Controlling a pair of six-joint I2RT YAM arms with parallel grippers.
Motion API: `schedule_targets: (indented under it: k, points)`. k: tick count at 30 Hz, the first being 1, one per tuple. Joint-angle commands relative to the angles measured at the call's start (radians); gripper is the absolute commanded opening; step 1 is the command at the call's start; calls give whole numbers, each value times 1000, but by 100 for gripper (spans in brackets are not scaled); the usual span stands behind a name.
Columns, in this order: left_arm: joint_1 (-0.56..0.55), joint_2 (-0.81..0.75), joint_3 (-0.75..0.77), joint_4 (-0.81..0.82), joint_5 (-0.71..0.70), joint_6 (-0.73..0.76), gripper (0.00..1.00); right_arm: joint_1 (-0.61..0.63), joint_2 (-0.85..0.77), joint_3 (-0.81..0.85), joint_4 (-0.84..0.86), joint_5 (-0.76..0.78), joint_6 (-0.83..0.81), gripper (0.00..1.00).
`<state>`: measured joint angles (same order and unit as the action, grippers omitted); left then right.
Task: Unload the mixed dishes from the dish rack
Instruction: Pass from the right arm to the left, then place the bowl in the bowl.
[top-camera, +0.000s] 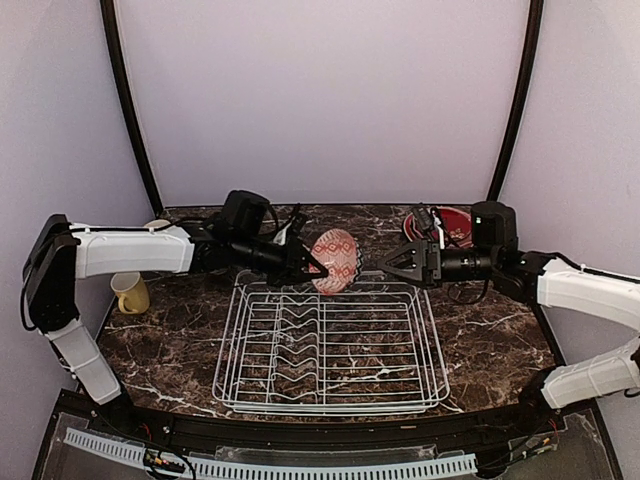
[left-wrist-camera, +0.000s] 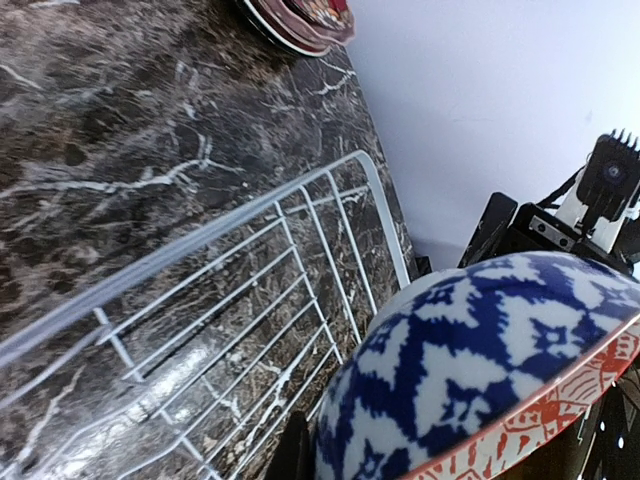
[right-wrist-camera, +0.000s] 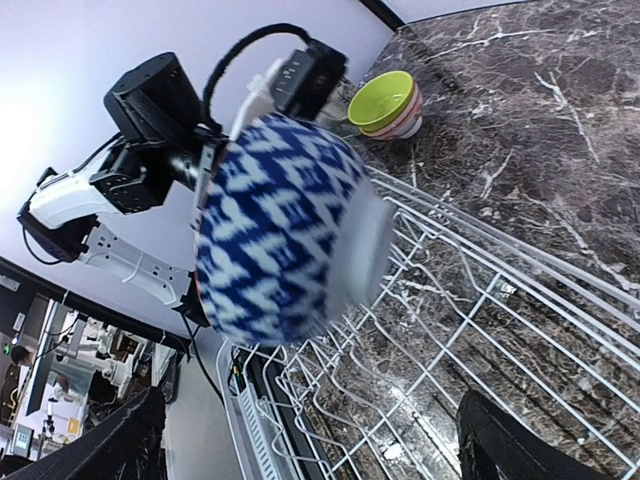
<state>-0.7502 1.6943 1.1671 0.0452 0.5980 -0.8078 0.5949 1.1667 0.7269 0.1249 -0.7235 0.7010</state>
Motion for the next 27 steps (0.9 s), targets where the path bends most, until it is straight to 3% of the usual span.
schedule_targets:
  k: [1, 7, 9, 15, 27]
  points:
    - [102, -166, 45, -230, -30, 122, 1, -26, -1, 43, -85, 72, -80, 99]
    - [330, -234, 180, -653, -289, 270, 1, -33, 30, 51, -142, 108, -106, 99]
    - [382, -225, 214, -720, -354, 281, 1, -33, 34, 52, -147, 112, -109, 99]
    - [465, -126, 304, -801, -512, 297, 1, -33, 34, 50, -159, 126, -115, 99]
    - [548, 176, 477, -825, -540, 336, 1, -33, -38, 30, -210, 173, -140, 99]
